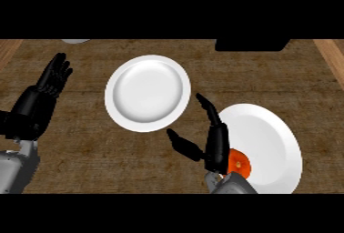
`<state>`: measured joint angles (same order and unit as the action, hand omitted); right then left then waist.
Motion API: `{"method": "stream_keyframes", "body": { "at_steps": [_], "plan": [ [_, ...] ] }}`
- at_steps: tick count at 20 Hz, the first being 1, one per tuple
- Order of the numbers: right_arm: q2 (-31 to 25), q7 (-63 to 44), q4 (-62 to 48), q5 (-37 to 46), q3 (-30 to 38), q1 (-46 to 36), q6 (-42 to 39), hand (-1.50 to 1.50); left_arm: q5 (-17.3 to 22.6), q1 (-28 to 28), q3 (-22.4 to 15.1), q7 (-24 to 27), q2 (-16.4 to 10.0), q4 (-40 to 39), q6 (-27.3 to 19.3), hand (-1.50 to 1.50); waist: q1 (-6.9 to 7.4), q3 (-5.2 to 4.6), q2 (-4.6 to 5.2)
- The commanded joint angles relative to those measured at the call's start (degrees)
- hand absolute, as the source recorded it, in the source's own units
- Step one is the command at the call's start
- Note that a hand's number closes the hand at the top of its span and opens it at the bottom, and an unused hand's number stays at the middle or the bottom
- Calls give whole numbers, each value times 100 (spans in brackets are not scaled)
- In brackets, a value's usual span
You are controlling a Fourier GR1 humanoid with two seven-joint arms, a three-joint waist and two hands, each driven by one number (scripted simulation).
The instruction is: Pick the squash from the plate and place it in the plate
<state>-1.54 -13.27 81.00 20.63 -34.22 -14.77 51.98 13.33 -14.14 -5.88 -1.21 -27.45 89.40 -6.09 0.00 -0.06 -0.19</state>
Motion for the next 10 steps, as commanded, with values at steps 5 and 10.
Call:
{"method": "stream_keyframes", "body": {
  "at_steps": [5,10],
  "plan": [
    [-333,-2257,1407,2362,48,80,-635,-150,-46,143,212,-3,69,84,63,0,-99,-13,-30],
    [-957,-3746,1690,2428,139,201,-2498,-150,-49,193,161,-209,7,254,34,0,-187,-35,-92]
  ]
}}
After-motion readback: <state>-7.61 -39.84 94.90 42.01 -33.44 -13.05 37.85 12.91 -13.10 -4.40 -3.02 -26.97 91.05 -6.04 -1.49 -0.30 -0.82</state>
